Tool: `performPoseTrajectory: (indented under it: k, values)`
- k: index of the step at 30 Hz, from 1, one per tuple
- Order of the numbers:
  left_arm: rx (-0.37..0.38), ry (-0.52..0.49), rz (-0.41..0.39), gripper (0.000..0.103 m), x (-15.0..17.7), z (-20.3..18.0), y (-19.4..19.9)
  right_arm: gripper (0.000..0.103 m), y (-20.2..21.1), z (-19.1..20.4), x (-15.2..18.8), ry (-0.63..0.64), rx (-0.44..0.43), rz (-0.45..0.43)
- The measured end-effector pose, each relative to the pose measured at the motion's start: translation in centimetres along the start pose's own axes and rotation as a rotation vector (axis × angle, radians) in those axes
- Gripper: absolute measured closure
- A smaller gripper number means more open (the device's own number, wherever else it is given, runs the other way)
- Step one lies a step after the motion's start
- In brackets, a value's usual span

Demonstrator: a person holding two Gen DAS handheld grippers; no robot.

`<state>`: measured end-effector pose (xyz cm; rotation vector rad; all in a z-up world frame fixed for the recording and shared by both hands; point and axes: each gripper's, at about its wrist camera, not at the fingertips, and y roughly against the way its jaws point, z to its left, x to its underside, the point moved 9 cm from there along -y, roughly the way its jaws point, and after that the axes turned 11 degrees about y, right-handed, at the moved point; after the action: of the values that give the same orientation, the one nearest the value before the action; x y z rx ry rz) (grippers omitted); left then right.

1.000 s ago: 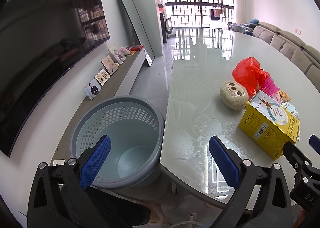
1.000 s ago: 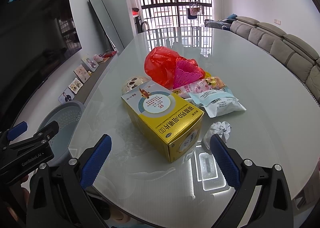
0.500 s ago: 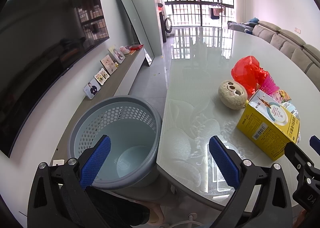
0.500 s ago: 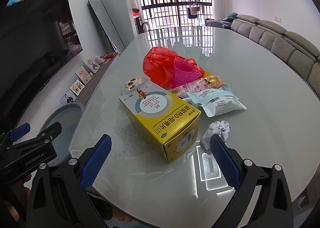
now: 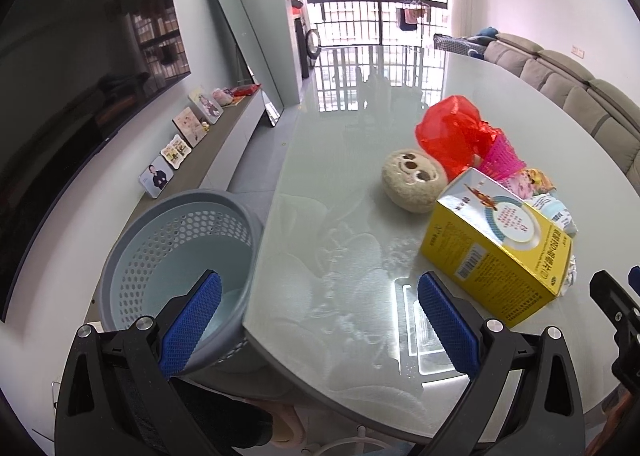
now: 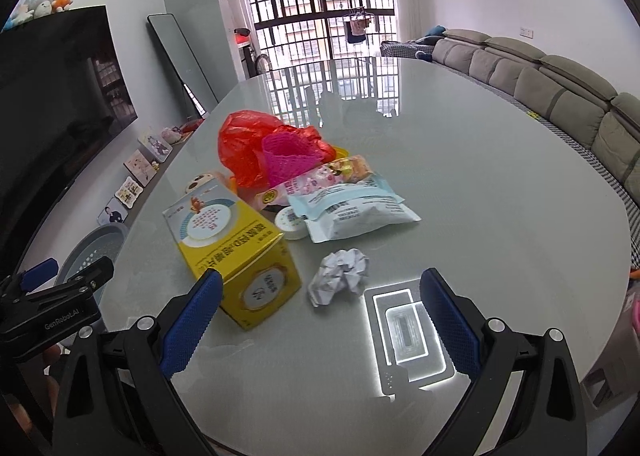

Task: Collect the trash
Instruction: 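Close the right gripper on the crumpled white paper while the left tool approaches the yellow box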

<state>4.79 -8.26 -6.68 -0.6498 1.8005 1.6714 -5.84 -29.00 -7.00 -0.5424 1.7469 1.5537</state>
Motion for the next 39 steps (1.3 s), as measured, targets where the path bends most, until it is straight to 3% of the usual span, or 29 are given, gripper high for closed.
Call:
performPoseTrajectory:
  k: [9, 18, 29, 31, 35, 39]
  values:
    - [0.023, -0.018, 0.009, 0.006, 0.0, -3.1, 0.0, 0.009, -2.6, -3.7, 1.0, 0.001, 0.032, 0.065]
    - [0.023, -0.023, 0.008, 0.006, -0.1, -5.2, -0.4, 0.009, -6.5, -3.7, 1.9, 0.018, -0.029, 0.155]
    - [0.021, -0.023, 0.013, 0.006, -0.2, -6.2, -0.3, 0.010, -8.1, -2.5, 1.6, 0.049, -0.074, 0.185]
    - [0.021, -0.023, 0.013, 0.006, -0.3, -6.3, -0.3, 0.019, -8.1, -2.5, 1.6, 0.051, -0.072, 0.187]
    - [0.028, -0.017, 0.014, 0.006, -0.4, -6.6, -0.3, 0.026, -8.3, -2.3, 1.6, 0.057, -0.074, 0.196]
    - [0.044, -0.016, 0.020, 0.006, -0.4, -7.0, -0.2, 0.040, -8.1, -1.9, 1.6, 0.069, -0.091, 0.185]
